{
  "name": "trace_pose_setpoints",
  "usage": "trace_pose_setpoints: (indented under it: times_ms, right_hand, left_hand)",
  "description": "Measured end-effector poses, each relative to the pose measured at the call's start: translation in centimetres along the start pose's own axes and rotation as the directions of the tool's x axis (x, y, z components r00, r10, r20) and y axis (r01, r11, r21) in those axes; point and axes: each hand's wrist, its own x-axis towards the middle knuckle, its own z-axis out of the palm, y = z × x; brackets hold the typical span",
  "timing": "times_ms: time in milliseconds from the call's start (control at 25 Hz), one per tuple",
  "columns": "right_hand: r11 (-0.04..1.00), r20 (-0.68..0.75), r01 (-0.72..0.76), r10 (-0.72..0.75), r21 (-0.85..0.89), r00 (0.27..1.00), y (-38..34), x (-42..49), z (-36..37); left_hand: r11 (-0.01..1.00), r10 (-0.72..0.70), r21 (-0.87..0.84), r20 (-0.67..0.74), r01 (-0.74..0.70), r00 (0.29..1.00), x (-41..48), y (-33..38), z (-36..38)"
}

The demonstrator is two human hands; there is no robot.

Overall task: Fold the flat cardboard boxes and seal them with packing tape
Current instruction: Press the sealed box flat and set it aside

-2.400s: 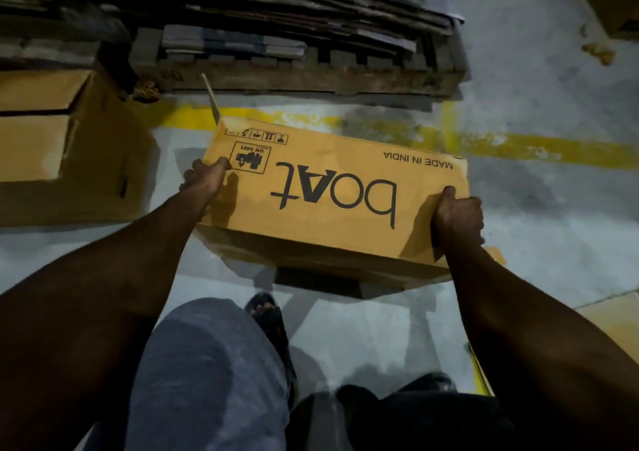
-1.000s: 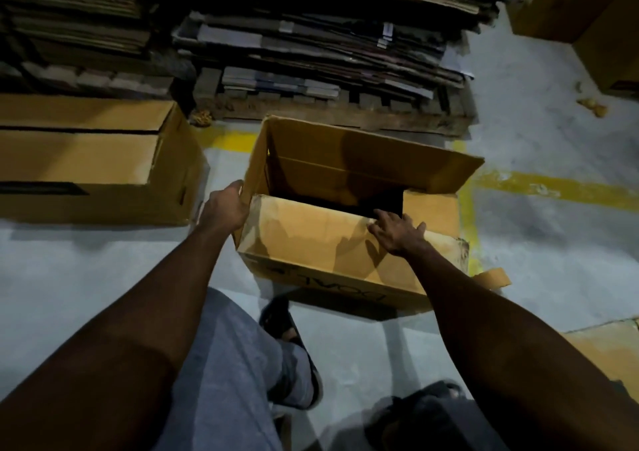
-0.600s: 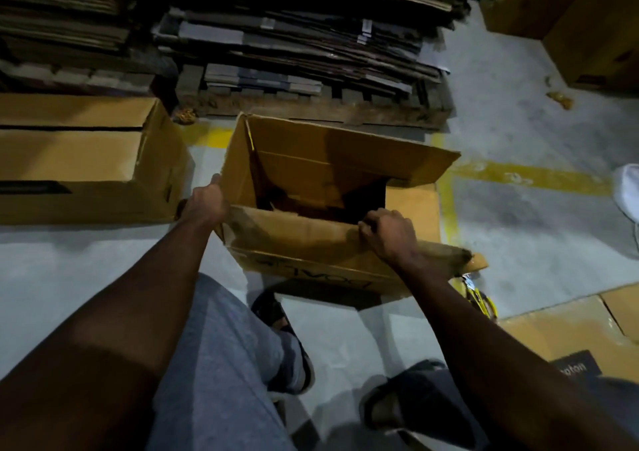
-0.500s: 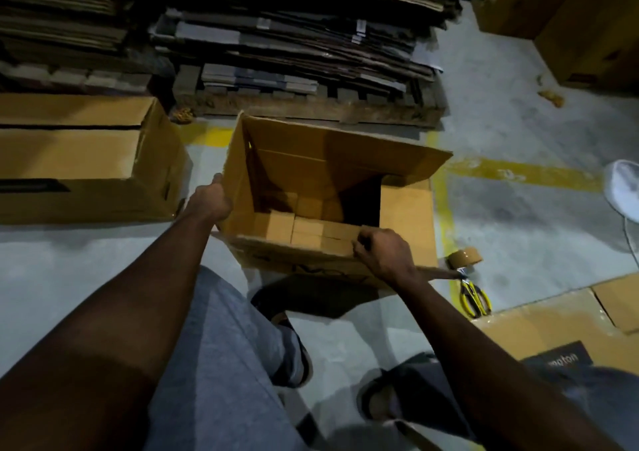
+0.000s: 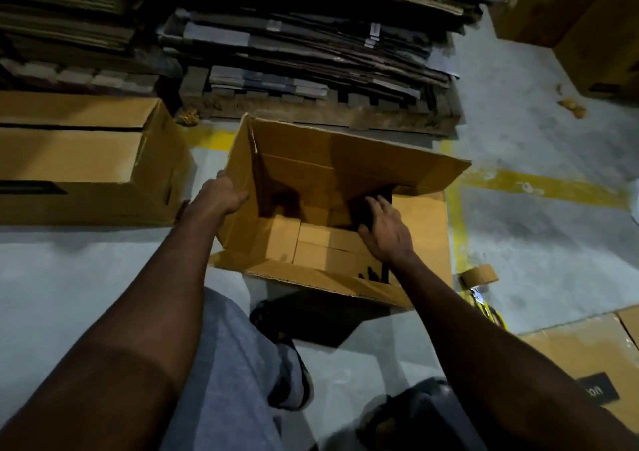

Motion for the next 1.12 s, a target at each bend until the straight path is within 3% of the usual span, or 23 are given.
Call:
trace_pose_setpoints:
  times_ms: [120,360,480,600,720,1000,1120]
  right_hand:
    - [0.997,-0.021,0.004,-0.006,-0.075,1.000,-1.0,5.8,0.6]
    - [0.988,-0.025,-0.058,0.055,-0.144,0.998,-0.7,14.4,1.5]
    - [0.985,0.040,-0.124,0.130,-0.123,0.991,0.4,18.1,1.8]
    - [0.977,0.118,-0.202,0.210,-0.074,0.971,1.4,19.9,1.5]
    - [0.958,0.075,-0.280,0.284,-0.060,0.956,2.2,17.4,2.5]
    - [0.956,0.101,-0.285,0.291,-0.069,0.951,8.5,6.9,5.4]
    - [0.959,0.209,-0.285,0.278,0.001,0.937,9.8,3.2,4.4]
  left_hand:
    - [0.999,-0.010,-0.051,-0.042,0.008,0.999,1.5,2.7,-0.2]
    - [0.997,-0.033,0.070,-0.033,0.035,0.999,2.6,6.2,0.7]
    - [0.990,0.011,0.139,0.079,-0.022,0.997,3.8,6.3,1.7]
    - [0.961,0.079,0.212,0.400,-0.176,0.913,3.9,6.4,3.4]
    - [0.941,0.004,0.263,0.621,-0.214,0.783,3.4,5.2,4.3]
    - [0.939,-0.089,0.314,0.615,-0.140,0.784,2.6,2.5,3.9]
    - [0.909,-0.193,0.395,0.685,-0.135,0.703,1.2,2.0,3.0]
